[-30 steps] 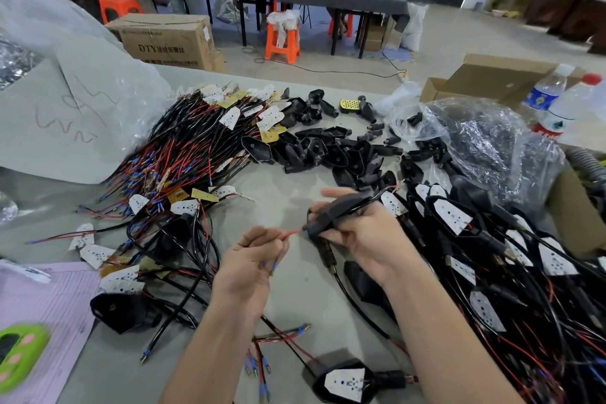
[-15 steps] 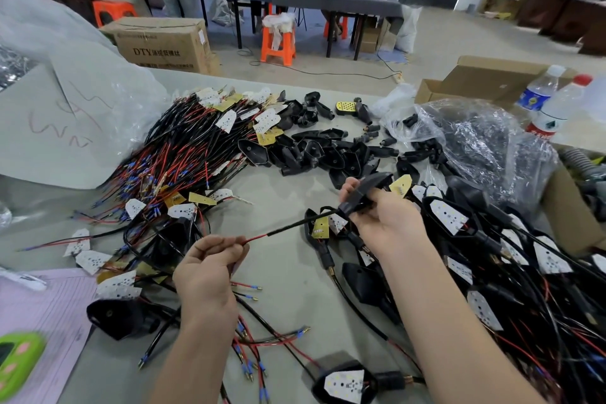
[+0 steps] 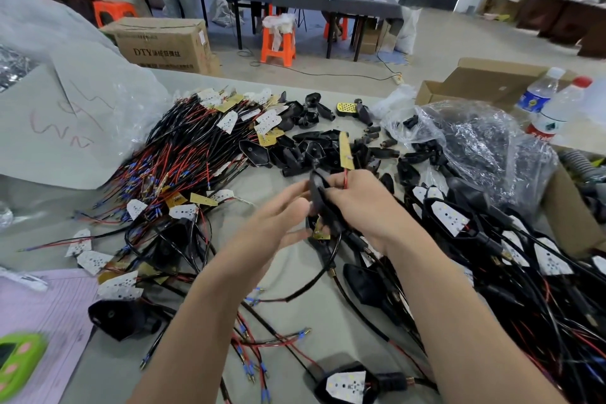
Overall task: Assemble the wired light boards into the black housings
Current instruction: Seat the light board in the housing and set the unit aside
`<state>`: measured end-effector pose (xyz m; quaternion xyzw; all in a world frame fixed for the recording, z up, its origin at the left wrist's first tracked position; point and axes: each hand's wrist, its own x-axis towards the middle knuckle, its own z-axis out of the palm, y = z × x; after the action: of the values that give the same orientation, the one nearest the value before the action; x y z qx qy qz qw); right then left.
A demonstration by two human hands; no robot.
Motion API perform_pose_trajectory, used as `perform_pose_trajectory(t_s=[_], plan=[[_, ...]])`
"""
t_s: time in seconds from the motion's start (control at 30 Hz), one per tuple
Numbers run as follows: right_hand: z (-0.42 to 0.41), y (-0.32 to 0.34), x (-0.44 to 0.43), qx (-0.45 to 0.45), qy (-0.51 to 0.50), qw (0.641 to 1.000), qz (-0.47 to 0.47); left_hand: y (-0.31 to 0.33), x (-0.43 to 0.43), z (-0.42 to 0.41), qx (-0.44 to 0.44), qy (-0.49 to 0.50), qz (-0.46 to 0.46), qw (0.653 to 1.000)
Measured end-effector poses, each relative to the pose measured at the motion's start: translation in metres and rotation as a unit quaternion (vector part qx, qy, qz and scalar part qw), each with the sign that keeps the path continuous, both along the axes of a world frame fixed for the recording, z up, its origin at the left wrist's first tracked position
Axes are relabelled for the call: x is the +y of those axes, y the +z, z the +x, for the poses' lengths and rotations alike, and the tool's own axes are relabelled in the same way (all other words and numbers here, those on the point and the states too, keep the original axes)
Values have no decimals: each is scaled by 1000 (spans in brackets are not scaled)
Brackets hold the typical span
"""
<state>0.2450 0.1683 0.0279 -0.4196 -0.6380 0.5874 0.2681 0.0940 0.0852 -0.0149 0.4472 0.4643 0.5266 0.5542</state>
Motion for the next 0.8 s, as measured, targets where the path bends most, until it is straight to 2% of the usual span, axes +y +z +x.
perform_pose_trajectory(t_s=[0.1,0.17,0.27,0.33,0.43,0.53,0.73,0.8], plan=[[-5,-1,-10,10,54,998,-24,4,11,10,-46,2,16,999],[-4,-6,-11,10,42,999,-19,1,15,10,-52,22,23,998],[-2,-17,-9,-65,-60,994,69,-5,16,10,-68,39,38,996],[-4,-25,-12,-92,-151,976,127,-9,17,14,-84,70,38,993],[-7,-31,-17,-61,-253,953,155,-12,19,19,-123,124,23,984],[-4,-33,-14,-11,-242,963,121,-15,20,16,-153,145,22,977],[-4,-30,-6,-71,-147,980,115,-18,25,11,-150,133,32,979],[-9,-32,-6,-83,-142,978,126,-20,28,7,-145,128,30,981]])
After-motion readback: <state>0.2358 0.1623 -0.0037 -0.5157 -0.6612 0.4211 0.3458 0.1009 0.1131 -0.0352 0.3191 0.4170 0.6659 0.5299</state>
